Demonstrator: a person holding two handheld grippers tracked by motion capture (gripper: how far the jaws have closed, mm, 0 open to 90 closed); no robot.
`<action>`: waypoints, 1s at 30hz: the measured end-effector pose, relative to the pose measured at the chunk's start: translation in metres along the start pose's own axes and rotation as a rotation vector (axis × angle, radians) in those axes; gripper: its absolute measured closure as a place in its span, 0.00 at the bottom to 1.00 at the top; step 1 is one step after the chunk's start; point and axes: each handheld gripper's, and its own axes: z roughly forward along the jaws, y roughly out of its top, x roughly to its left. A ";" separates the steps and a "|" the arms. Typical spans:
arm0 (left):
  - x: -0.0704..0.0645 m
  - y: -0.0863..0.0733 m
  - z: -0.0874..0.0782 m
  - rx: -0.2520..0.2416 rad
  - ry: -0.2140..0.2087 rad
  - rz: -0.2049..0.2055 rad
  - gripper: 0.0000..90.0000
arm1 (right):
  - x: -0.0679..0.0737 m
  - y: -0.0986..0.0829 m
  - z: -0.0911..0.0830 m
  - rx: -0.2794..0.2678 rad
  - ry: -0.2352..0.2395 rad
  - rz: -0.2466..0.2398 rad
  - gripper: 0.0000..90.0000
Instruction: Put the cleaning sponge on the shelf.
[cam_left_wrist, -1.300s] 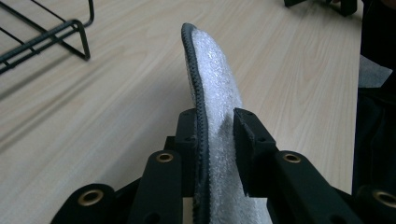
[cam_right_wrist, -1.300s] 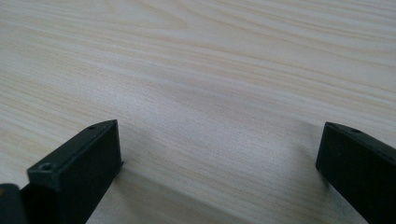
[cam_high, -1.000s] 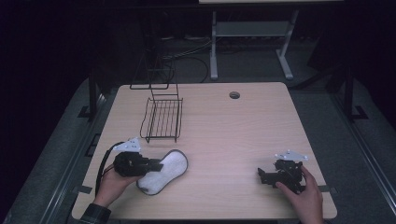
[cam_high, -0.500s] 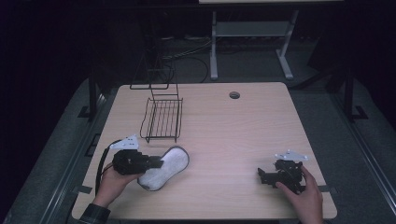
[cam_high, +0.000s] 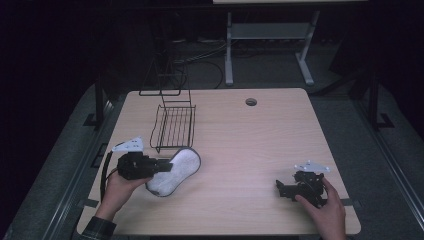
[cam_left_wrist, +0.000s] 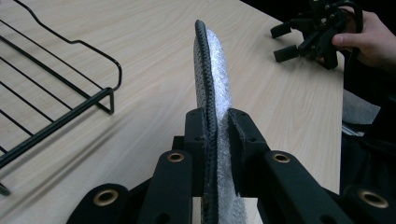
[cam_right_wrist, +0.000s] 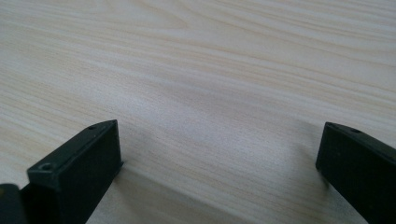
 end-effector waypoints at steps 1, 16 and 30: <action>0.001 0.001 -0.001 -0.004 0.001 -0.004 0.87 | 0.000 0.000 0.000 0.000 0.000 0.000 0.00; 0.023 0.016 -0.009 -0.049 0.028 -0.021 0.87 | 0.000 0.000 0.000 -0.001 0.000 0.001 0.00; 0.047 0.030 -0.015 -0.071 0.075 -0.018 0.87 | 0.000 0.000 0.000 0.000 0.000 0.001 0.00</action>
